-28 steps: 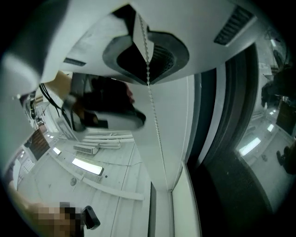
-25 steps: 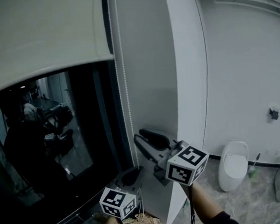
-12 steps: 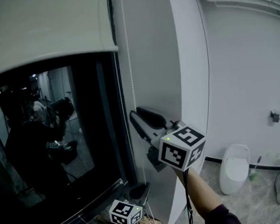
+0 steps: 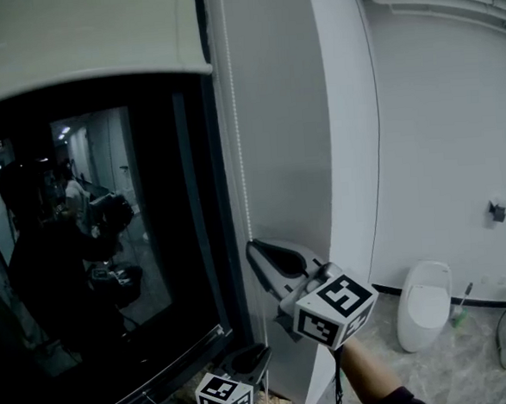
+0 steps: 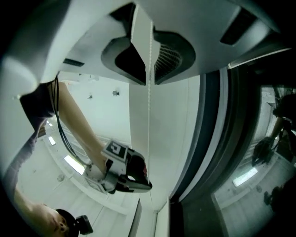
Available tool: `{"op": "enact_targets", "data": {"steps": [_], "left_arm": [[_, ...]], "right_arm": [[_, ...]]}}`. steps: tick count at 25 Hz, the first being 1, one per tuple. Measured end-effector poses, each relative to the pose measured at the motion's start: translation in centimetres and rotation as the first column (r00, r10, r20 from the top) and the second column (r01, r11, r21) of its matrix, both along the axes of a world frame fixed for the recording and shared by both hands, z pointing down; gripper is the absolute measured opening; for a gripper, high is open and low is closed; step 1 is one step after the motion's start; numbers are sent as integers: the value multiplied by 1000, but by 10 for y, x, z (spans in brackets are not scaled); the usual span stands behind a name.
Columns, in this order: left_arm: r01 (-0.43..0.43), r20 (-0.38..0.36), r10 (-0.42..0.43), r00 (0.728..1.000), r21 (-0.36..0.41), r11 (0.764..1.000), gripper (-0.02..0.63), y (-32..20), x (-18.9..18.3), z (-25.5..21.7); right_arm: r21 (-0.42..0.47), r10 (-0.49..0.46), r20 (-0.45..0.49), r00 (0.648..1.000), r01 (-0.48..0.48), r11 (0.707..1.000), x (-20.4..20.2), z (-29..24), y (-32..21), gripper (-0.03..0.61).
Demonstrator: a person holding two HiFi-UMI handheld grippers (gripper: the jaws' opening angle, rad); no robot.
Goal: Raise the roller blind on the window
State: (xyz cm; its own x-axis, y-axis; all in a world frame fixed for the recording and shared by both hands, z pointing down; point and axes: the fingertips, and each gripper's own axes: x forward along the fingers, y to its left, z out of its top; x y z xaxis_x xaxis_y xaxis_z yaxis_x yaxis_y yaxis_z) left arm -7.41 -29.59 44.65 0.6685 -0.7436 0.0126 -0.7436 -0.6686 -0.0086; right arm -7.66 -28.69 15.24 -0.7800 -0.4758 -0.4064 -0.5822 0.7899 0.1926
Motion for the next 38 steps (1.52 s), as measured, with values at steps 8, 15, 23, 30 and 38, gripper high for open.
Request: {"op": "enact_targets", "data": {"steps": [8,15,23,30,38], "left_arm": [[23,-254,31,967,208,978,21,13,-47,-145],[7,-240,83,967,351,936,21,11,-36,-253],[-3,-200,88,976,392,920,23,-5,-16,-303],[15,-192,69,979,404,914,18,-3,-10,-289],[36,-167,31,985,387,921,18,1,-9,-249]], "right_arm": [[-139,-16,-127,992,-2,990,-15,97,-6,15],[-193,-43,-161,986,11,981,-18,152,0,16],[-214,-56,-177,983,17,977,-18,183,5,15],[-274,-56,-182,982,4,962,-10,215,-3,17],[-279,-88,-19,996,80,957,9,157,-3,18]]}}
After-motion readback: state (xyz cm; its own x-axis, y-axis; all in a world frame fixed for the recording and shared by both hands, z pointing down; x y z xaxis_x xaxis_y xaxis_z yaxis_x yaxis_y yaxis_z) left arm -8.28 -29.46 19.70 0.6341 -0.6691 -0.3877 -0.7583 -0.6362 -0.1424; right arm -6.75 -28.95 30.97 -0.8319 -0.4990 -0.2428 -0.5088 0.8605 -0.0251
